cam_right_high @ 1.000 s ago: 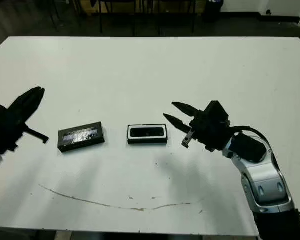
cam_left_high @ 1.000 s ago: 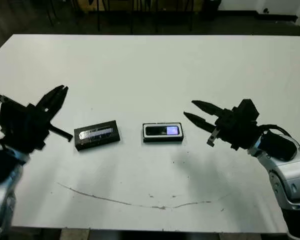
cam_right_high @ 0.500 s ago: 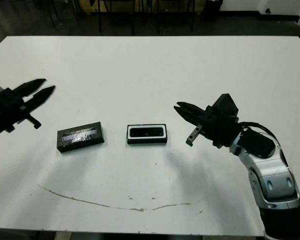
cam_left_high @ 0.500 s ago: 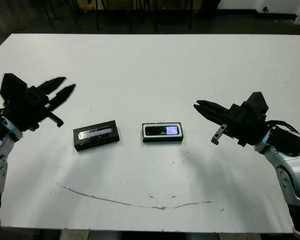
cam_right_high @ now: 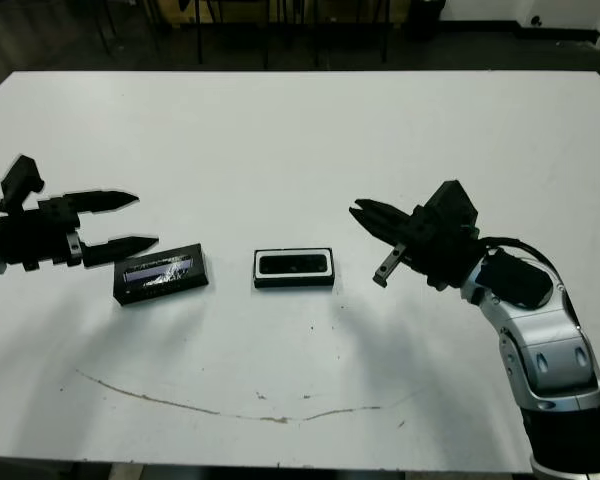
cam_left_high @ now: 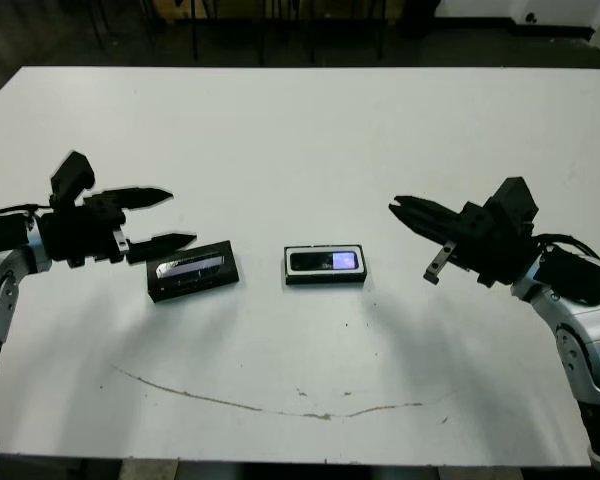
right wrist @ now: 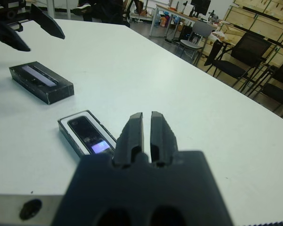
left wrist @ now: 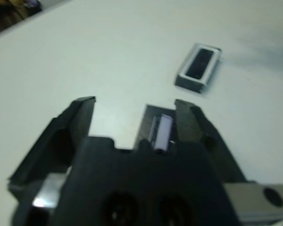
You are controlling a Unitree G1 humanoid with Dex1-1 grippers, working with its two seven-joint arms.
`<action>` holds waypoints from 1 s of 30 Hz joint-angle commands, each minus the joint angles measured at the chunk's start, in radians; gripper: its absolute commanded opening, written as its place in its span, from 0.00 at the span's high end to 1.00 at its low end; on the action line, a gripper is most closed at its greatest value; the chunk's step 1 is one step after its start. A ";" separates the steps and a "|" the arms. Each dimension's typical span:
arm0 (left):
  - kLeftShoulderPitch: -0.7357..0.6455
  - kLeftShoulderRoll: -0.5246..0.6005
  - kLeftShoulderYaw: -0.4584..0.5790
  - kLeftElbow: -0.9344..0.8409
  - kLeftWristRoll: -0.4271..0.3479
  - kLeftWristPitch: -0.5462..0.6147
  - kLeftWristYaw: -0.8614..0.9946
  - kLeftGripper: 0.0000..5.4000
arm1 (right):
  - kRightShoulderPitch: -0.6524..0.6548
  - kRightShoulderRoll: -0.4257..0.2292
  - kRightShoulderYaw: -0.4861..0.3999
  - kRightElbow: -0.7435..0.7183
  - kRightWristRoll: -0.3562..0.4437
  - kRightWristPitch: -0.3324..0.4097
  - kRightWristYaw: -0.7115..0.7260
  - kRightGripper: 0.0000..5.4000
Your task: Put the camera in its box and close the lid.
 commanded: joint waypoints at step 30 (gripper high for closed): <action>-0.156 -0.018 -0.221 0.266 0.228 -0.161 -0.176 0.00 | 0.003 -0.059 0.024 0.068 -0.055 -0.033 0.033 1.00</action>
